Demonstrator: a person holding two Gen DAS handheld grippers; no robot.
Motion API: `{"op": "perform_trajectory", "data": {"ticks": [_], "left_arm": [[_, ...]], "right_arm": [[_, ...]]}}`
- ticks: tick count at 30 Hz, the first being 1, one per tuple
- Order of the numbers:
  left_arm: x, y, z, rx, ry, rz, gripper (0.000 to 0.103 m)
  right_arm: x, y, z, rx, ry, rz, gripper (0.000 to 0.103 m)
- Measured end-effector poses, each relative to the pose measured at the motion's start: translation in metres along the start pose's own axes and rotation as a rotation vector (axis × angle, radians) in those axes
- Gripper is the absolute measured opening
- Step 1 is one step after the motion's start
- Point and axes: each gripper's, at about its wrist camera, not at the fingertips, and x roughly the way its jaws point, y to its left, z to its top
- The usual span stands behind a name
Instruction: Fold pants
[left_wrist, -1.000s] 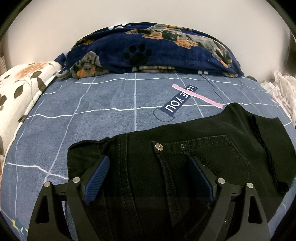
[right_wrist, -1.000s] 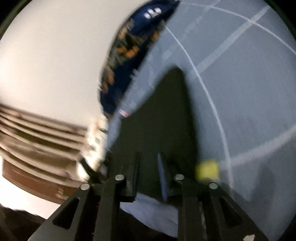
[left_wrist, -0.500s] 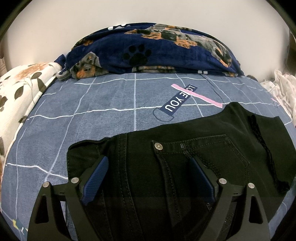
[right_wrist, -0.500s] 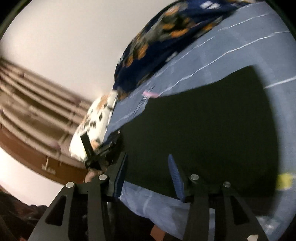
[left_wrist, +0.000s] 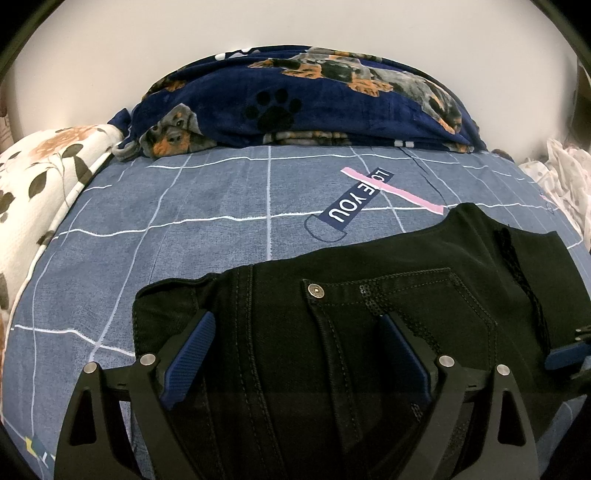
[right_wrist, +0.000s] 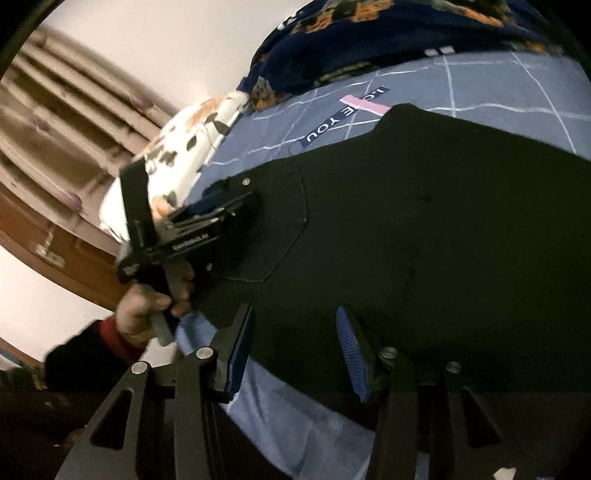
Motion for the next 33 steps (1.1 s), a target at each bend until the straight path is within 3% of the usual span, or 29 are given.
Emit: {"op": "perform_trajectory", "data": {"ticks": [9, 18, 33], "left_arm": [[0.000, 0.001, -0.001, 0.006, -0.002, 0.001, 0.092], [0.000, -0.001, -0.001, 0.007, -0.003, 0.001, 0.093], [0.000, -0.001, -0.001, 0.008, -0.003, 0.000, 0.094]], "right_arm": [[0.018, 0.002, 0.002, -0.017, 0.037, -0.047, 0.047], [0.020, 0.013, 0.011, -0.023, 0.019, -0.038, 0.049], [0.068, 0.040, 0.037, -0.098, 0.016, -0.099, 0.052]]}}
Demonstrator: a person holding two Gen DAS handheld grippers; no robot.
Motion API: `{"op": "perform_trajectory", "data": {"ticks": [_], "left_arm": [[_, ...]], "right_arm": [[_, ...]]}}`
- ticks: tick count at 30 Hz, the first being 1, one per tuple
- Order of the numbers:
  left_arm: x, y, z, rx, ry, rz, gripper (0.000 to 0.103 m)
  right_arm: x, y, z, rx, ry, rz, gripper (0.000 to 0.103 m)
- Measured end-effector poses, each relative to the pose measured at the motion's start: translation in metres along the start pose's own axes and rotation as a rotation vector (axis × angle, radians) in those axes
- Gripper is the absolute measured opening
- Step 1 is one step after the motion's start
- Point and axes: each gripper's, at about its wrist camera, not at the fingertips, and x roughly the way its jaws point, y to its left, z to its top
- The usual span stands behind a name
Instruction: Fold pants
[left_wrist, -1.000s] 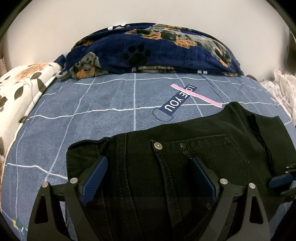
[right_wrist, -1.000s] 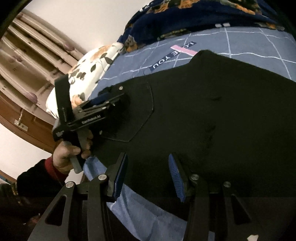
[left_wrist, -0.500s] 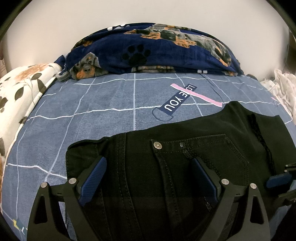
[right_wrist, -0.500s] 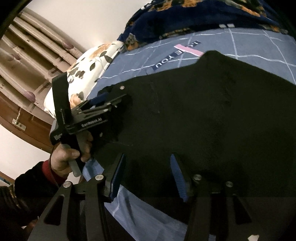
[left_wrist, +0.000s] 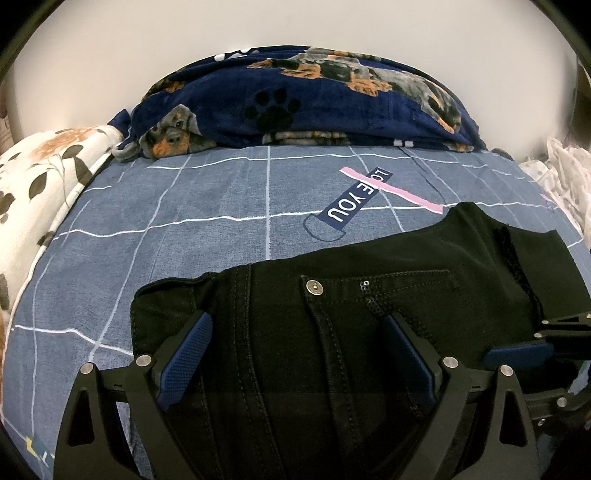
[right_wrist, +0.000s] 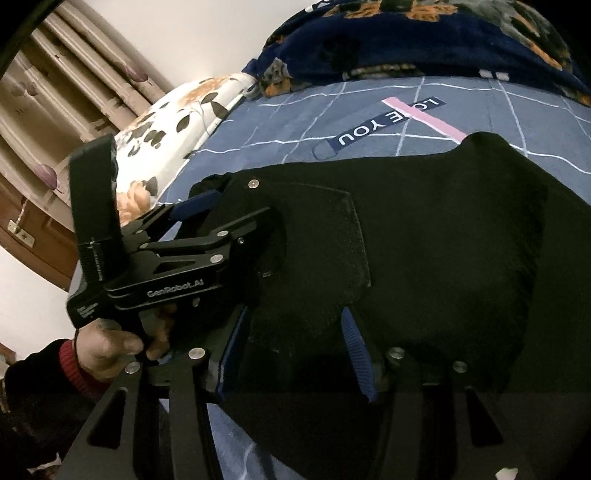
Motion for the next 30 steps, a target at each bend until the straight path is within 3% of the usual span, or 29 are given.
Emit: {"op": "perform_trajectory", "data": {"ticks": [10, 14, 16, 19, 21, 27, 30], "left_arm": [[0.000, -0.004, 0.001, -0.001, 0.003, -0.007, 0.095], [-0.010, 0.000, 0.009, -0.038, 0.005, -0.060, 0.095], [-0.027, 0.011, 0.015, -0.075, -0.017, -0.093, 0.095], [-0.051, 0.037, 0.020, -0.114, -0.041, -0.039, 0.095], [-0.065, 0.061, 0.022, -0.171, -0.040, -0.057, 0.095], [-0.084, 0.103, 0.004, -0.195, 0.038, -0.137, 0.095], [-0.085, 0.113, -0.011, -0.212, 0.070, -0.177, 0.088]], "right_arm": [[0.007, 0.013, -0.004, -0.073, -0.006, -0.042, 0.065], [0.009, 0.017, -0.004, -0.102, 0.004, -0.061, 0.068], [0.008, 0.015, -0.004, -0.093, 0.007, -0.056, 0.068], [0.006, 0.013, -0.004, -0.080, 0.008, -0.041, 0.069], [0.006, 0.012, -0.004, -0.071, 0.006, -0.028, 0.071], [0.006, 0.012, -0.005, -0.061, 0.006, -0.009, 0.076], [0.006, 0.013, -0.004, -0.060, 0.010, -0.006, 0.076]]}}
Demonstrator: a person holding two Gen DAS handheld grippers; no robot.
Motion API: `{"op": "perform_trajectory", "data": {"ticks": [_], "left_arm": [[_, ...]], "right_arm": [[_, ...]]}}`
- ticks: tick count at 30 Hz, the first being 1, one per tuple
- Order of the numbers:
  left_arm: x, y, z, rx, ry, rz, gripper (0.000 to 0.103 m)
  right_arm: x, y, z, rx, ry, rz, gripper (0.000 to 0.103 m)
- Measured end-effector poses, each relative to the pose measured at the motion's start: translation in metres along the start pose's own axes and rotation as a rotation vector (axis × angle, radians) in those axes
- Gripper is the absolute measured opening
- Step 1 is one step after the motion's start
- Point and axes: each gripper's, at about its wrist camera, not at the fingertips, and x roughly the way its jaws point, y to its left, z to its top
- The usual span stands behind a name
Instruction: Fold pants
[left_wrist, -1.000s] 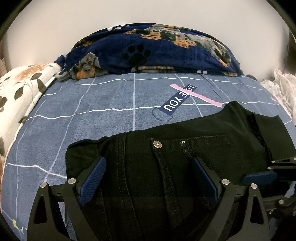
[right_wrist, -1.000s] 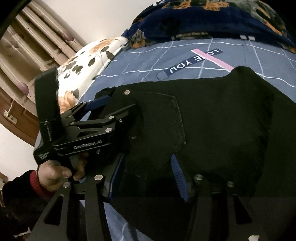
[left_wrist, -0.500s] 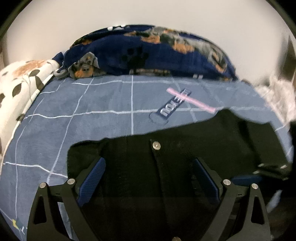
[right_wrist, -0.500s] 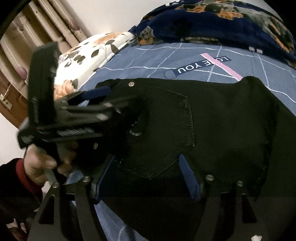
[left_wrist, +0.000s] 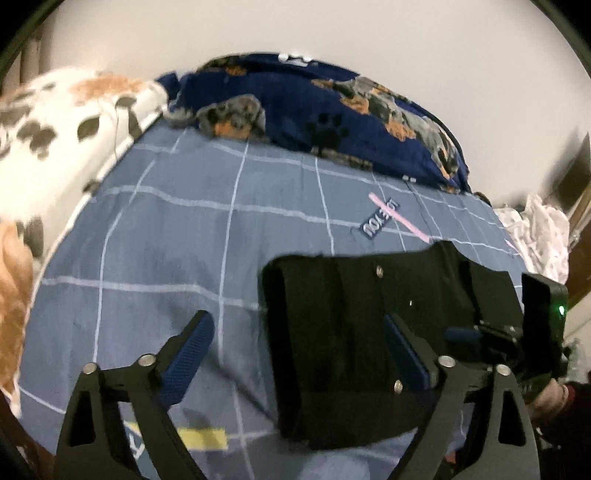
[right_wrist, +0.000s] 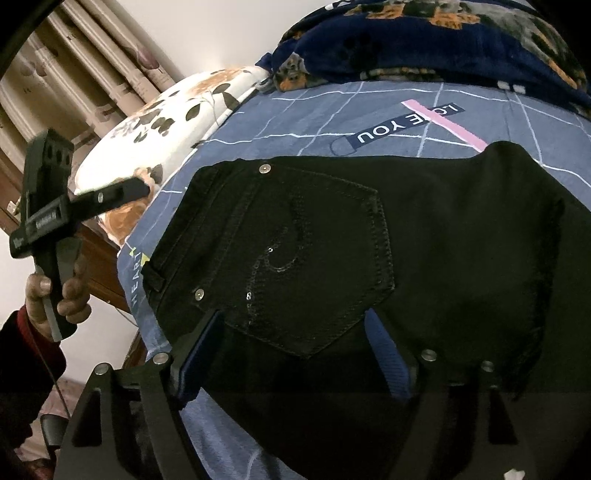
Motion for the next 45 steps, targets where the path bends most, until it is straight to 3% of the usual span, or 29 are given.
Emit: {"op": "perform_trajectory", "data": {"ticks": [4, 9, 16, 24, 28, 31, 35, 36, 42, 45], "left_arm": [[0.009, 0.016, -0.012, -0.057, 0.048, -0.074, 0.076], [0.016, 0.007, -0.014, -0.031, 0.045, -0.163, 0.075], [0.047, 0.021, 0.003, -0.056, 0.089, -0.137, 0.075], [0.074, 0.025, 0.008, 0.005, 0.127, -0.145, 0.075], [0.079, 0.023, 0.008, 0.002, 0.178, -0.289, 0.076], [0.080, 0.024, 0.008, -0.004, 0.207, -0.354, 0.076], [0.081, 0.035, 0.004, -0.106, 0.260, -0.553, 0.076], [0.080, 0.035, 0.002, -0.102, 0.263, -0.568, 0.076], [0.073, 0.022, -0.009, -0.006, 0.275, -0.511, 0.076], [0.068, 0.023, -0.015, 0.004, 0.288, -0.524, 0.076]], "right_arm": [[-0.001, -0.003, 0.002, 0.022, 0.005, 0.017, 0.076], [0.000, -0.002, 0.004, 0.038, 0.013, 0.016, 0.076], [0.001, -0.004, 0.005, 0.067, 0.013, 0.026, 0.079], [0.002, -0.004, 0.007, 0.091, 0.021, 0.037, 0.085], [0.003, -0.003, 0.007, 0.092, 0.024, 0.040, 0.088], [0.004, 0.000, 0.007, 0.089, 0.026, 0.040, 0.093], [0.006, 0.003, 0.007, 0.084, 0.026, 0.034, 0.099], [0.006, 0.004, 0.007, 0.083, 0.024, 0.034, 0.101], [0.008, 0.005, 0.007, 0.076, 0.023, 0.040, 0.102], [0.008, 0.004, 0.008, 0.087, 0.021, 0.046, 0.102]]}}
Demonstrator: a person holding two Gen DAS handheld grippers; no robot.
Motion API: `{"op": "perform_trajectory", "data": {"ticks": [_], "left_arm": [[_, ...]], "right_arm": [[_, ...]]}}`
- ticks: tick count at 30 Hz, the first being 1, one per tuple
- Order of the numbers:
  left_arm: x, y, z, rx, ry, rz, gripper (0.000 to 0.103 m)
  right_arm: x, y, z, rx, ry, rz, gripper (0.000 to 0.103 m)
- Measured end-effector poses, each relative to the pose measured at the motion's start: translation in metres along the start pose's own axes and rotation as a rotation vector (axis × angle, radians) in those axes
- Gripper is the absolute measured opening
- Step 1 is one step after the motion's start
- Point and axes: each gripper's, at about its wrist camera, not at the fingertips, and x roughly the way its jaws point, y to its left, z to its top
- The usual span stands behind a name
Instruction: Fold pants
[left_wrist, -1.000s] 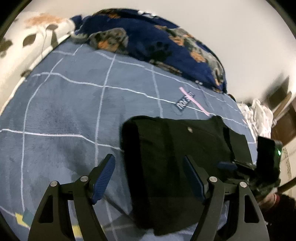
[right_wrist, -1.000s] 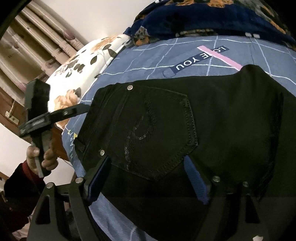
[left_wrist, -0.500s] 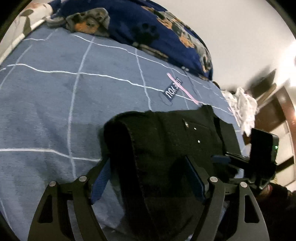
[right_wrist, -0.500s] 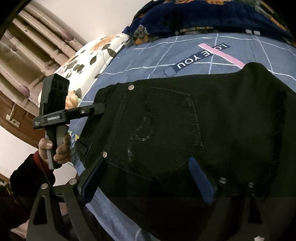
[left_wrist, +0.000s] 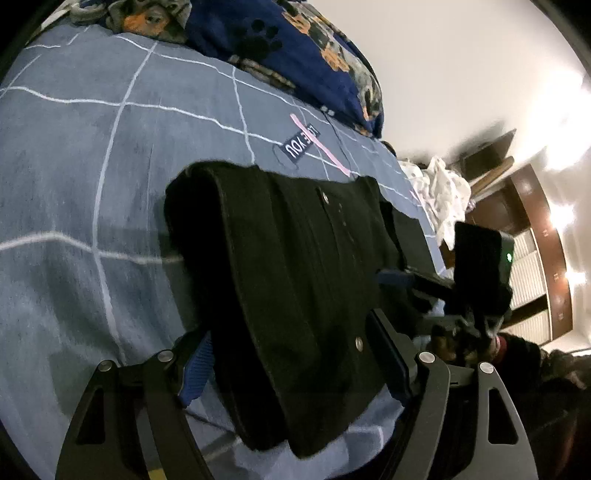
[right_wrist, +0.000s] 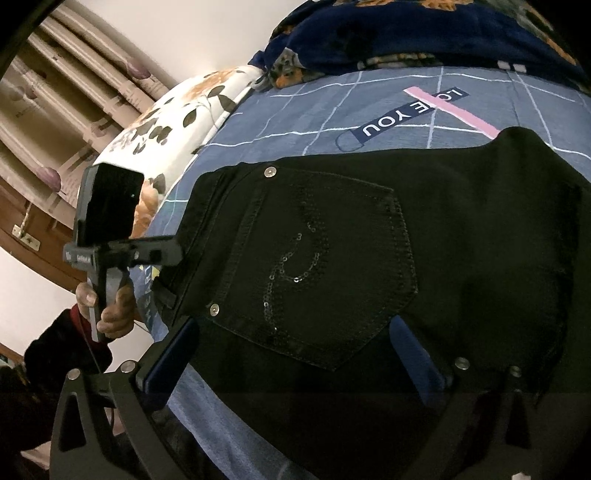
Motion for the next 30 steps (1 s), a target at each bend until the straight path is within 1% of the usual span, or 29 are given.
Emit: {"op": "perform_trajectory", "data": {"ticks": [2, 5, 7, 9, 11, 16, 19, 22, 24, 26, 27, 30], "left_arm": [[0.001, 0.001, -0.002, -0.008, 0.007, -0.036, 0.076], [0.003, 0.006, 0.001, -0.055, 0.002, -0.114, 0.076], [0.006, 0.004, 0.005, -0.061, 0.002, -0.142, 0.076], [0.008, 0.000, 0.008, -0.052, 0.012, -0.144, 0.076], [0.007, -0.005, 0.009, -0.043, 0.005, -0.146, 0.076], [-0.013, -0.022, 0.005, -0.037, -0.083, -0.150, 0.076], [-0.014, -0.036, 0.005, -0.014, -0.113, -0.129, 0.076], [-0.012, -0.045, 0.006, 0.020, -0.116, -0.102, 0.076], [-0.004, -0.034, 0.007, 0.004, -0.092, -0.056, 0.076], [0.001, -0.015, 0.004, -0.063, -0.060, -0.038, 0.076], [0.005, -0.006, 0.004, -0.091, -0.044, -0.045, 0.076], [0.005, -0.004, 0.004, -0.087, -0.044, -0.092, 0.076]], "right_arm": [[0.000, -0.001, 0.001, 0.010, -0.004, 0.007, 0.103], [0.000, -0.002, 0.001, 0.026, -0.016, 0.019, 0.103], [0.000, -0.002, 0.001, 0.031, -0.020, 0.018, 0.103], [0.000, -0.001, 0.000, 0.028, -0.021, 0.014, 0.103], [0.000, 0.000, -0.001, 0.023, -0.021, 0.009, 0.103], [-0.001, -0.001, -0.002, 0.020, -0.025, 0.012, 0.103], [-0.001, -0.002, -0.003, 0.019, -0.033, 0.018, 0.103], [-0.002, -0.003, -0.003, 0.023, -0.037, 0.025, 0.103], [-0.002, -0.002, -0.003, 0.023, -0.037, 0.025, 0.103], [-0.001, -0.001, -0.002, 0.021, -0.035, 0.020, 0.103], [-0.001, -0.001, -0.003, 0.018, -0.036, 0.017, 0.103], [-0.001, -0.001, -0.004, 0.011, -0.041, 0.016, 0.103]]}}
